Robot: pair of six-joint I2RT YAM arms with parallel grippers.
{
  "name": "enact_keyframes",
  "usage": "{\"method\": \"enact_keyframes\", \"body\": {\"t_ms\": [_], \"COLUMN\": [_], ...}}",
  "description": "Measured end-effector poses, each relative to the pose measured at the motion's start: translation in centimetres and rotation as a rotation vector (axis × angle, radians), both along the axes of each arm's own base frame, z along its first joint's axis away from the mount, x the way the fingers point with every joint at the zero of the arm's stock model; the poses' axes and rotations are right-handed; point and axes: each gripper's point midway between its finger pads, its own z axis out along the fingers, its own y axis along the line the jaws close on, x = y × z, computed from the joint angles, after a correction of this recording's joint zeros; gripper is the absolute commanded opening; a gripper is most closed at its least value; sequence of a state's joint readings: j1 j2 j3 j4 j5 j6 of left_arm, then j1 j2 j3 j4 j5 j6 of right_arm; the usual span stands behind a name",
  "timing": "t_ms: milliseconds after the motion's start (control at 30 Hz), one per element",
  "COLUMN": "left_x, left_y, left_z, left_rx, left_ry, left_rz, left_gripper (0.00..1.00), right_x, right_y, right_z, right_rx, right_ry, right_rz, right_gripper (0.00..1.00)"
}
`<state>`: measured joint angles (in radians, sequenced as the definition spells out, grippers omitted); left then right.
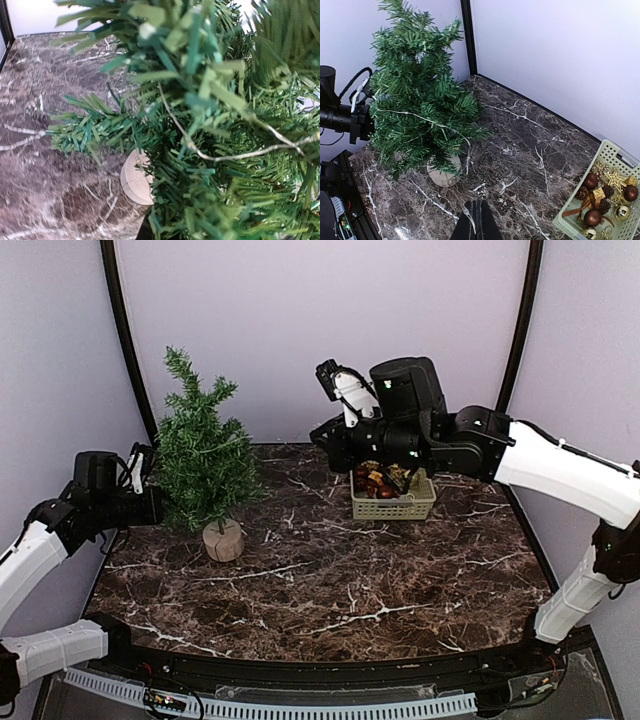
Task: Decorate the small christmas tree
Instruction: Wrap the side of the string light in the gap of the branches.
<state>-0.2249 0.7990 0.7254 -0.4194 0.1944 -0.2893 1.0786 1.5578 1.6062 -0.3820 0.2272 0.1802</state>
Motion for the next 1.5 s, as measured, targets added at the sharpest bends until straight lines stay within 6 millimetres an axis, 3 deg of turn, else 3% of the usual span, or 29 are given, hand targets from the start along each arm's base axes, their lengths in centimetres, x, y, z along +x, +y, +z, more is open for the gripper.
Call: {"method": "enact_keyframes", "body": {"t_ms": [300,433,500,600,733,900,1133,1233,1400,1500], "left_x": [2.7,2.9,2.8,2.0,0.3,-1.5,-2.3,-2.7,-3.4,-3.9], "left_y": [0.6,1.0,1.2,1.8,2.5,2.6,1.5,0.9,0.6,0.5], "left_z": [-0.2,-0.2,0.2,1.3,3.0,4.4,6.2,5.6,2.8,0.9], "left_rx": [0.043,0.059,0.071,0.084,0.087,0.056,-0.036,-0.098,-0.179,-0.218], "left_ry": [-0.029,-0.038,-0.054,-0.088,-0.14,-0.166,-0.138,-0.087,0.011,0.062], "left_rz": [-0.04,-0.039,-0.034,-0.017,0.015,0.026,0.0,-0.005,0.03,0.046], "left_gripper": [0.02,0.15,0.26,0.52,0.68,0.74,0.81,0.84,0.87,0.8], "right_x": [-0.3,-0.3,-0.3,-0.3,-0.1,0.1,0.8,1.2,1.9,2.5], "right_y": [0.5,0.5,0.6,0.5,0.4,0.3,0.2,0.6,1.4,1.8], "right_z": [0.0,-0.3,-0.2,-0.2,0.5,1.7,3.2,3.4,4.0,4.8], "right_rx": [0.027,0.031,0.035,0.035,0.043,0.061,0.078,0.077,0.083,0.097], "right_ry": [0.021,0.035,0.034,0.033,0.024,0.008,-0.014,-0.017,-0.025,-0.033], "right_rz": [0.019,0.017,0.017,0.013,0.004,-0.011,-0.044,-0.052,-0.066,-0.074], "right_gripper": [0.0,0.0,0.0,0.0,0.0,0.0,0.0,0.0,0.0,0.0]}}
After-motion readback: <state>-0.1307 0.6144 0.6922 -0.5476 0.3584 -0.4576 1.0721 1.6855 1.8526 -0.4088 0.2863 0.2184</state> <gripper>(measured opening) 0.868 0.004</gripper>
